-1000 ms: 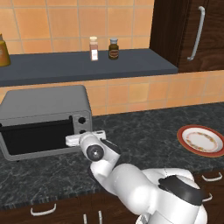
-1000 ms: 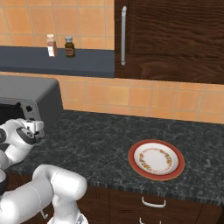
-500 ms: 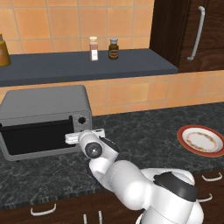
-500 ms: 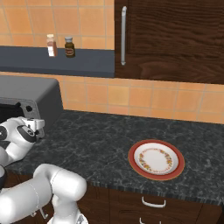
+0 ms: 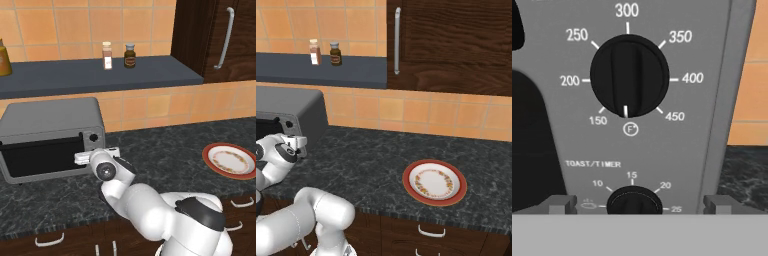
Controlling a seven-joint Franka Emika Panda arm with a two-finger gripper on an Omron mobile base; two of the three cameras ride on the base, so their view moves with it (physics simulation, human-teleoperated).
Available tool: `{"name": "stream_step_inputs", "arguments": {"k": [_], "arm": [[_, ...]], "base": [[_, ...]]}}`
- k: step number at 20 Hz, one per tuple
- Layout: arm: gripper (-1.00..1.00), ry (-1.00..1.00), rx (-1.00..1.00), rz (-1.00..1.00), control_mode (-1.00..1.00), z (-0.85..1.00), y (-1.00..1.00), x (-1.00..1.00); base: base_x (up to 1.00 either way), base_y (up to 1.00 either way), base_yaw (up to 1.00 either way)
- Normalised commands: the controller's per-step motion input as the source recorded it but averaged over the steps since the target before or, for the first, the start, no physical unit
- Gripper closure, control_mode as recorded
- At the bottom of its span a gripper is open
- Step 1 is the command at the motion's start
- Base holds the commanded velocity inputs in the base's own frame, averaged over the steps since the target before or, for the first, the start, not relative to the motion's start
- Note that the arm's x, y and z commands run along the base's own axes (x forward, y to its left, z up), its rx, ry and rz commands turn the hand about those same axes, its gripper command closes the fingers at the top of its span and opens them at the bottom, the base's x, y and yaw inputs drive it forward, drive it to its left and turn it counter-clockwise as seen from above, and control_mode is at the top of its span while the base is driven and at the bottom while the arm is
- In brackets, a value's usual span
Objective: Pick up the kebab skewer and baguette bread, and place them inside the toaster oven. Close the toaster oven door and start by setting the timer.
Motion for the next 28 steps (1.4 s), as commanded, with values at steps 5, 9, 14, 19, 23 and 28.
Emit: {"name": "stream_step_inputs", "arguments": {"k": [5,9,14,19,23,28], "arm": [[-1.0,0.0,0.0,0.0,-1.0,-0.08,0.0,0.0],[-1.0,0.0,0.0,0.0,-1.0,0.0,0.0,0.0],[1.0,0.0,0.0,0.0,-1.0,0.0,0.0,0.0],[1.0,0.0,0.0,0.0,-1.0,0.0,0.0,0.0],[1.0,-0.01,0.0,0.0,-1.0,0.0,0.0,0.0],[1.0,-0.06,0.0,-0.02,-1.0,0.0,0.01,-0.06]], "base": [[0.0,0.0,0.0],[0.0,0.0,0.0],[0.0,0.0,0.0],[0.0,0.0,0.0],[0.0,0.0,0.0],[0.0,0.0,0.0]]}}
